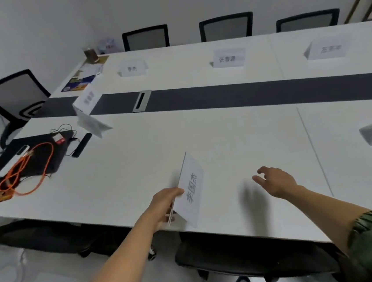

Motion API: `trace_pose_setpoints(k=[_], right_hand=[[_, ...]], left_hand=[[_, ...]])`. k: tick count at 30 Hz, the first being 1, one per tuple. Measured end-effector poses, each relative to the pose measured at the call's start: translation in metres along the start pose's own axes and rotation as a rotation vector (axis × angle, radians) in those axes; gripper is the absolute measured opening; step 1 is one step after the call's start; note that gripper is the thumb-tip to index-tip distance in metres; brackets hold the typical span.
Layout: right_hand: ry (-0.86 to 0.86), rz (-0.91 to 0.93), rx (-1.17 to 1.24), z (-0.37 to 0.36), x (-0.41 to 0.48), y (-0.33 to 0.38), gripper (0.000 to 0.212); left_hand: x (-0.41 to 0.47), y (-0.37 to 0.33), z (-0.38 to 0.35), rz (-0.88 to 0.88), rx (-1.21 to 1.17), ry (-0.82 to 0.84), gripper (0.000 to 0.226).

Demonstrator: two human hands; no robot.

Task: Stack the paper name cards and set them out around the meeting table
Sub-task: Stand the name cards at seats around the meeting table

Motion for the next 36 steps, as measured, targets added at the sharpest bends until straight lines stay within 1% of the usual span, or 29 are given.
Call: trace_pose_setpoints(k=[8, 11, 14, 16, 19, 21, 26, 29, 36], right_hand=[[-0.016, -0.138, -0.031, -0.010, 0.063, -0.053, 0.048], [-0.039, -0.170, -0.045, -0.012, 0.089, -0.067, 0.045], [-0.135, -0.132, -0.046, -0.011, 0.118, -0.077, 0.044], [-0.179, -0.123, -0.069, -0.016, 0.132, -0.080, 0.051], [-0.220, -0.173, -0.060, -0.040, 0.132, -0.088, 0.064], [-0.273, -0.173, -0.049, -0.050, 0.130, -0.096, 0.066], [-0.296, -0.175, -0.060, -0.055, 0.132, -0.098, 0.067], [-0.308, -0.181, -0.062, -0.056, 0.134, -0.102, 0.067], [-0.297, -0.202, -0.061, -0.054, 0.136, -0.103, 0.066]], left_hand=[[0.084, -0.068, -0.042, 0.002, 0.084, 0.088, 0.025], [0.123, -0.091, -0.056, -0.027, 0.080, 0.089, 0.022], [0.162, -0.119, -0.072, -0.046, 0.125, 0.114, 0.027], [0.186, -0.136, -0.083, -0.064, 0.169, 0.136, 0.034], [0.217, -0.158, -0.097, -0.094, 0.229, 0.163, 0.036], [0.238, -0.170, -0.106, -0.105, 0.249, 0.192, 0.038], [0.279, -0.199, -0.118, -0.167, 0.307, 0.227, 0.045], [0.296, -0.217, -0.124, -0.201, 0.346, 0.231, 0.058], [0.322, -0.234, -0.130, -0.257, 0.387, 0.215, 0.062]])
Point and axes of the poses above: each hand's wrist, its own x-axis towards the middle knuckle, its own z-axis out of the back of the hand, y = z × x, the point moved 4 cm from there along x, towards the middle knuckle, and after that the axes turned 12 degrees about x, right-handed, at the moved point
